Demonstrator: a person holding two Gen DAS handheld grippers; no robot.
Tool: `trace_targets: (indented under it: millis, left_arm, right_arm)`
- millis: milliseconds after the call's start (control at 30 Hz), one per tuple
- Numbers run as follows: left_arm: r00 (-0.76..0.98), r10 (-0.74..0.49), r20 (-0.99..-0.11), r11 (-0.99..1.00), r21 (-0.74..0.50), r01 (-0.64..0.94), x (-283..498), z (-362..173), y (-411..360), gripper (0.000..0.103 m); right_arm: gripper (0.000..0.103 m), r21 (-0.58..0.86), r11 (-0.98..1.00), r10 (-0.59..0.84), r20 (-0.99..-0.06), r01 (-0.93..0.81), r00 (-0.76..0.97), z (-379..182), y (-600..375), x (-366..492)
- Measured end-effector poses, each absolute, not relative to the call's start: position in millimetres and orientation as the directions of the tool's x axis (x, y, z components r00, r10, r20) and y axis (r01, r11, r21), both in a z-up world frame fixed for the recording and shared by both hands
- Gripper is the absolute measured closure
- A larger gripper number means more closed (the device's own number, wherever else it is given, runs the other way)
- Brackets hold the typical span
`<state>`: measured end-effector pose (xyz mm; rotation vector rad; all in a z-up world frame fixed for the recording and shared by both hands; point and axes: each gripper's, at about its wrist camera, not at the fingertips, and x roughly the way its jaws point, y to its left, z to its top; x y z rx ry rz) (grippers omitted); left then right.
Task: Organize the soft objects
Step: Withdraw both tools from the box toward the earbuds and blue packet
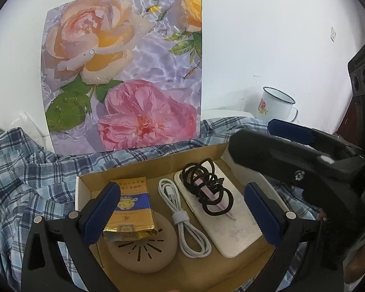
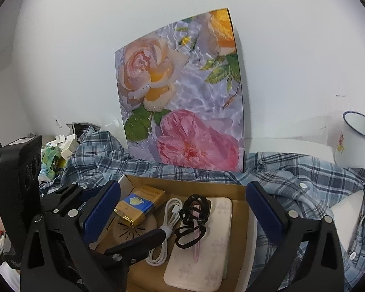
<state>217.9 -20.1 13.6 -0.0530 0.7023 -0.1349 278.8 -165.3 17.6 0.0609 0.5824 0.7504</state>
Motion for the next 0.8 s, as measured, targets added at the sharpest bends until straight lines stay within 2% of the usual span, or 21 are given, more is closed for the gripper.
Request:
trace_targets:
  millis: [133,267,567,800]
  left_arm:
    - [0.765,-0.15,-0.626,0.988,-0.112,0.102,215,23,-18,0.0]
    - [0.777,-0.134,-0.615,0.989,-0.128,0.069,211,37,-10,0.0]
    - [0.828,-0.157,-0.538,0.981,-0.185,0.066,190,82,10,0.0]
    - [0.862,-0.136,-0.488,0.987,-0.147,0.072,166,116,3,0.0]
  right_arm:
    - [0.001,0.258,0.739,0.661,-0.453,-0.622,0.598,27,-171,275]
    - [0.001,0.309,0.712,0.7,-0.377,-0.63,0.606,46,-180,268]
    - [0.001,0.23,0.696,0.715,-0.315,-0.68,0.625,89,-182,239]
    - [0.0,0.169,0.706,0.702,-0.294,-0.688,0.648,121,-191,215]
